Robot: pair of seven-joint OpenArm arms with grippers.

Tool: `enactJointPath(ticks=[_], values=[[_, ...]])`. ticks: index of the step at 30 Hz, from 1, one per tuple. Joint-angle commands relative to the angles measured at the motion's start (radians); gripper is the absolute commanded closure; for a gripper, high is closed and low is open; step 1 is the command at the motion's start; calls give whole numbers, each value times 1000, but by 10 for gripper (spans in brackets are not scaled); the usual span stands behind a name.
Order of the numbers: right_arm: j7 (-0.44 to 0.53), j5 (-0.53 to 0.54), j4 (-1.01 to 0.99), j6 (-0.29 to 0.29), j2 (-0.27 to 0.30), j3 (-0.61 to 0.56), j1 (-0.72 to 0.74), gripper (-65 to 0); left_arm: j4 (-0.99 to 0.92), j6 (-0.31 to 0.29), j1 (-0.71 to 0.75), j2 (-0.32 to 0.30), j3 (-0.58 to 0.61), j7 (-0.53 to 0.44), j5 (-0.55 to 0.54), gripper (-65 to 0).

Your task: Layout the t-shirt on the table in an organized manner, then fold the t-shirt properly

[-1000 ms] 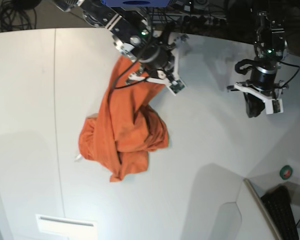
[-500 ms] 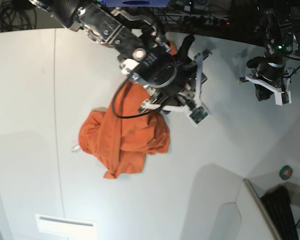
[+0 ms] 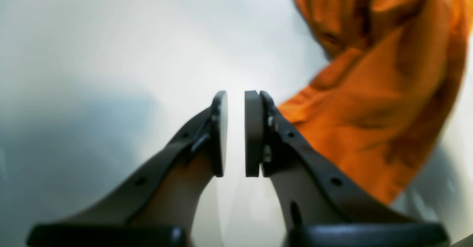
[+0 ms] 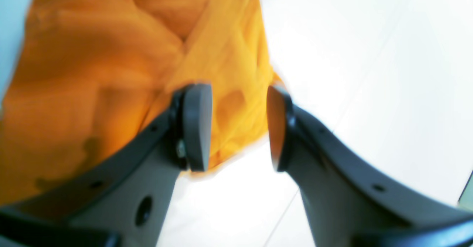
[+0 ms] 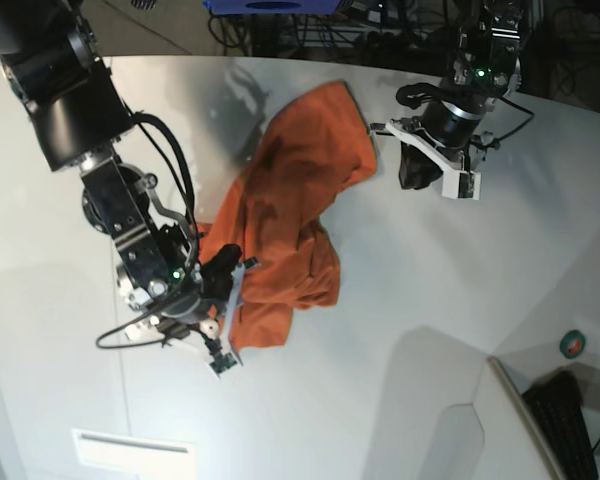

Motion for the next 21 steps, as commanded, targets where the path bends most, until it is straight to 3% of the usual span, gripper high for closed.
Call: enactJointPath(ticks=[1, 6, 11, 14, 17, 21], values=[[55, -4, -32, 7, -19, 4, 55, -228, 20, -1, -2, 17, -2, -21, -4, -84], [151, -4, -361, 45, -102, 97, 225, -252, 13, -1, -16, 40, 102, -21, 7, -87], [237, -4, -628, 59, -134, 219, 360, -312, -108, 3, -108, 42, 208, -19, 7, -79], [237, -4, -695, 64, -154, 223, 389, -314, -216, 22, -148, 46, 225, -18, 7, -74], [234, -4, -692, 64, -173, 225, 386, -314, -257, 77, -159, 46, 220, -21, 5, 0], [236, -4, -715, 64, -199, 228, 386, -347, -263, 103, -165, 40, 219, -18, 5, 0]])
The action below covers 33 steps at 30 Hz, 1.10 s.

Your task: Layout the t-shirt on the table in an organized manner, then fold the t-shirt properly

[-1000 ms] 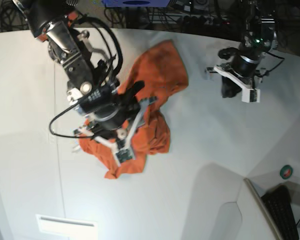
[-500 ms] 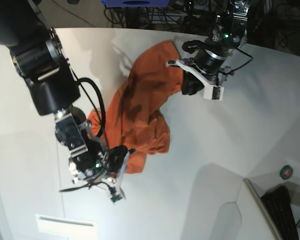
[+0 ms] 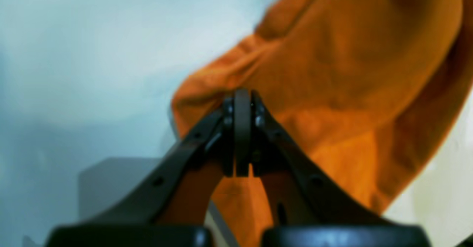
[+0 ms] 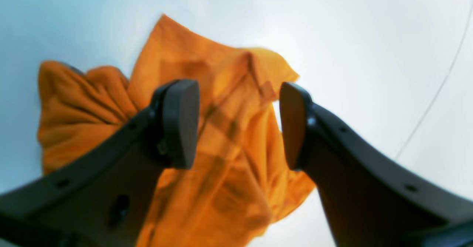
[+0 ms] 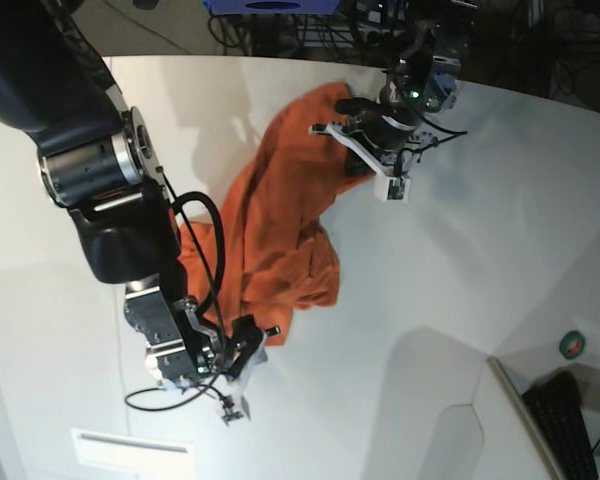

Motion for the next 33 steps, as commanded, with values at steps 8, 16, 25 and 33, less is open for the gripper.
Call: enactJointPath(ticks=[8, 16, 25, 33], values=[[15, -3, -88, -2, 2, 152, 71, -359, -43, -2, 0, -1, 1, -17, -6, 0], [18, -3, -84, 48, -9, 162, 23, -291, -60, -2, 4, -2, 1, -17, -6, 0], [-65, -2, 54, 127, -1, 382, 10, 0, -62, -2, 9, -61, -70, -15, -15, 0], [-401, -3, 697, 128, 2, 389, -199, 0, -59, -7, -2, -64, -202, -15, -15, 0]])
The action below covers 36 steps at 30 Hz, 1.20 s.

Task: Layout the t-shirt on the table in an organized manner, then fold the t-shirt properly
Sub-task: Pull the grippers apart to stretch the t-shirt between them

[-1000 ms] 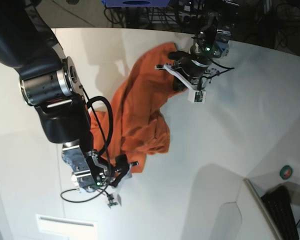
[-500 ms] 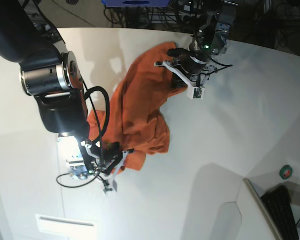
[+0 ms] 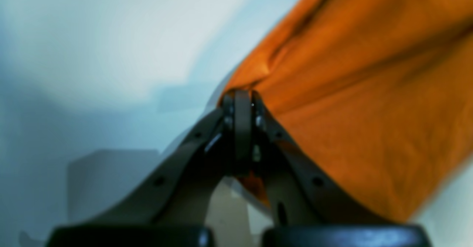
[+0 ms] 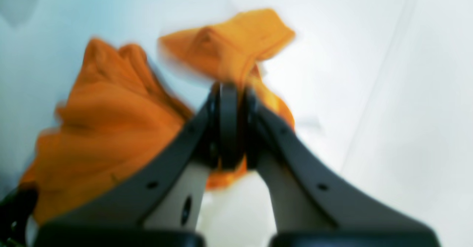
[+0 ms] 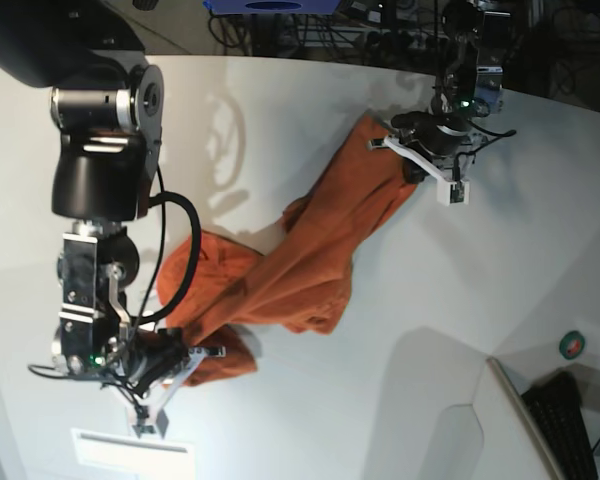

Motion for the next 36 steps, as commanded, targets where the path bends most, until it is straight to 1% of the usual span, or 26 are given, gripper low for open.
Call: enactJointPath(ticks=[1, 4, 6, 7, 9, 11, 14, 15, 16, 18, 19, 20, 22, 23, 24, 25, 28, 29, 30, 32, 36], values=[[-6, -6, 85, -1, 7, 0, -8, 0, 16, 19, 1, -9, -21, 4, 11, 0], [-78, -6, 297, -3, 7, 5, -143, 0, 27, 18, 1, -9, -53, 4, 11, 0], [-89, -6, 407, -3, 7, 8, -246, 0, 47, 18, 7, -9, -59, 4, 9, 0], [-80, -7, 453, -3, 9, 9, -306, 0, 57, 18, 10, -9, -58, 4, 9, 0], [-40, -7, 516, -3, 9, 32, -425, 0, 85, 18, 36, -9, -58, 5, 9, 0], [15, -6, 533, -3, 6, 47, -513, 0, 113, 16, 51, -9, -58, 5, 9, 0], [126, -6, 531, -3, 1, 52, -590, 0, 151, 13, 91, -9, -58, 5, 9, 0], [147, -6, 531, -5, 1, 52, -600, 0, 168, 2, 103, -9, -58, 10, 9, 0], [153, -6, 531, -5, 1, 52, -606, 0, 189, -25, 119, -9, -58, 31, 9, 0], [153, -6, 531, -6, 1, 52, -610, 0, 244, -110, 148, -9, -59, 114, 9, 0], [153, -6, 531, -6, 3, 52, -610, 0, 275, -154, 160, -9, -59, 146, 9, -25], [153, -6, 531, -6, 3, 52, -610, 0, 297, -199, 174, -9, -59, 169, 9, -91], [153, -6, 531, -6, 3, 52, -610, 0, 338, -278, 197, -6, -61, 198, 8, -258], [153, -6, 531, -6, 3, 52, -610, 0, 350, -301, 208, -5, -62, 205, 2, -331], [153, -6, 531, -6, 4, 52, -610, 0, 358, -317, 217, -3, -75, 205, -23, -388], [155, -6, 531, -6, 4, 52, -610, 0, 360, -331, 226, -2, -104, 205, -78, -425], [156, -6, 531, -6, 6, 52, -608, 0, 307, -386, 238, 4, -211, 205, -360, -443], [156, -6, 531, -6, 6, 51, -608, 0, 272, -389, 235, 0, -240, 205, -452, -444], [156, -6, 531, -6, 6, 51, -608, 0, 238, -389, 232, -11, -254, 205, -517, -444], [156, -6, 530, -5, 6, 47, -608, 0, 179, -389, 215, -25, -256, 205, -589, -444], [156, -6, 530, -5, 6, 44, -606, 0, 88, -389, 168, -29, -191, 206, -594, -439]])
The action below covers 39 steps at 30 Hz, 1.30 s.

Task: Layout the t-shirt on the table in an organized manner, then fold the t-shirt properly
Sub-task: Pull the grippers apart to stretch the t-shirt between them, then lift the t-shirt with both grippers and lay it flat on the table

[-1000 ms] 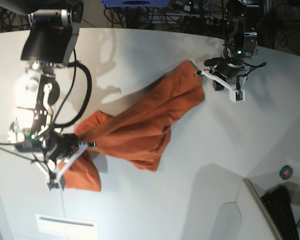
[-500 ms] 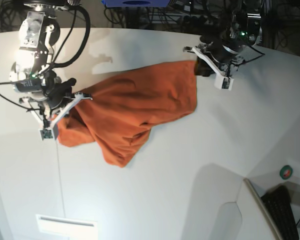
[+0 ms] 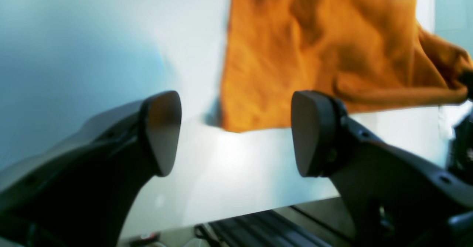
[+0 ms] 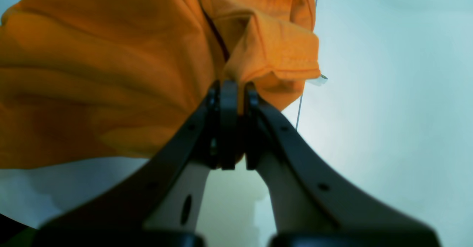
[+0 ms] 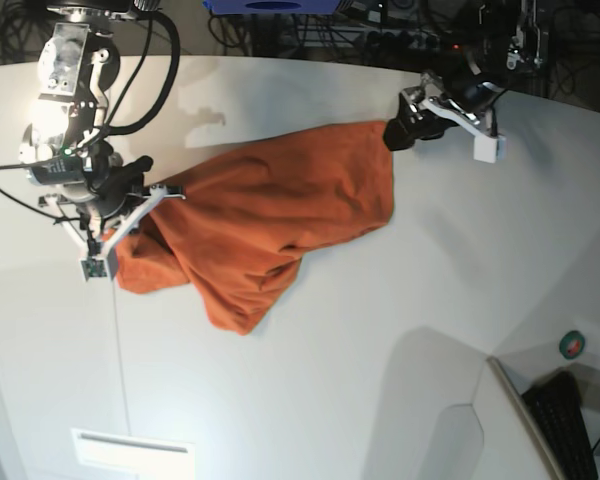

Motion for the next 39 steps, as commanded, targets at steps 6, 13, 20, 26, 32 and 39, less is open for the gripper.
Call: enactJointPath(ticks=[6, 13, 20, 26, 32, 39], values=[[21, 5, 18, 2, 3, 0, 13, 0, -149, 73, -86, -4, 77, -12, -21, -434], [21, 5, 18, 2, 3, 6, 11, 0, -179, 115, -144, -1, 179, -12, -27, -433], [27, 5, 18, 2, 3, 8, 8, 0, -178, 115, -159, -7, 226, 6, -30, -15], [27, 5, 23, 2, -4, -1, -48, 0, 3, 119, -159, -86, 223, 69, -29, 0], [21, 2, -45, -3, 3, 2, 100, 0, 78, 265, -328, -122, 237, 72, -26, 0], [22, 0, -170, -6, 68, 9, 421, 0, -24, 382, -721, -99, 263, 72, -29, 0]])
